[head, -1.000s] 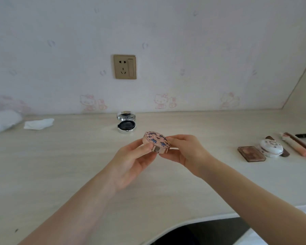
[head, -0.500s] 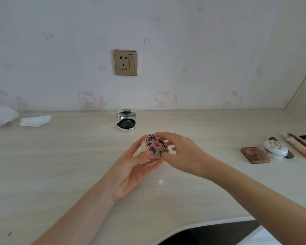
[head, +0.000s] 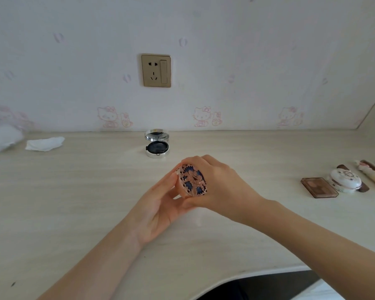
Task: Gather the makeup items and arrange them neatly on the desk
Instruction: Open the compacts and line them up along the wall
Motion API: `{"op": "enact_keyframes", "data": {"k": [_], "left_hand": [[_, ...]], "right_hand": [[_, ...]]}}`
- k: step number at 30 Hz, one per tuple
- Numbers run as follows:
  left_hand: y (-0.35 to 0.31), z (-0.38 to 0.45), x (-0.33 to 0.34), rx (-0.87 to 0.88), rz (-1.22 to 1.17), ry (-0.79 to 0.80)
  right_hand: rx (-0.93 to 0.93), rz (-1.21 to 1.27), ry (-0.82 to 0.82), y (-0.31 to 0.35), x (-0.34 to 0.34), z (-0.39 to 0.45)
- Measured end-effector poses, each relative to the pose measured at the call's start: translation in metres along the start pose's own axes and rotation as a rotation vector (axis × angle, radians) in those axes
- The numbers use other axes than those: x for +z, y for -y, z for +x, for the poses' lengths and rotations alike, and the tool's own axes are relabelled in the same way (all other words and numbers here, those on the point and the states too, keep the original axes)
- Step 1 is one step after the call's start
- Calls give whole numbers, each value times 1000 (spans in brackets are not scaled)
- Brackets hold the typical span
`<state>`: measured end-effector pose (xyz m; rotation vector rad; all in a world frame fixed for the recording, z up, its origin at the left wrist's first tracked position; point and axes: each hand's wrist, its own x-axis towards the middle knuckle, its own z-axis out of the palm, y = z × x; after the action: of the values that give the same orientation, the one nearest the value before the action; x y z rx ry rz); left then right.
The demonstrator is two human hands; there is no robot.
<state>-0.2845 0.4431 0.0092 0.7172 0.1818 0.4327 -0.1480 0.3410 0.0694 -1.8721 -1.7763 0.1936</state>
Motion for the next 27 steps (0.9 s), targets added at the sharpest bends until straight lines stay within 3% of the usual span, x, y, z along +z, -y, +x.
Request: {"op": "enact_keyframes", "data": {"k": [6,15,18,23,27], "left_hand": [[-1,2,-3,15,33,32],[-2,1,-1,37,86,-44],[-1,-1,-1,88,329,-110],[8,-3,3,376,968,-351],[3,-4,-2,397,1281,-427]], "right_hand": [[-2,3,38,1,-11,4],[88,142,165,-11,-35,13],[103,205,167,-17,-40,18],[101,196,202,-24,-32,23],[127,270,158,-33,-20,25]]}}
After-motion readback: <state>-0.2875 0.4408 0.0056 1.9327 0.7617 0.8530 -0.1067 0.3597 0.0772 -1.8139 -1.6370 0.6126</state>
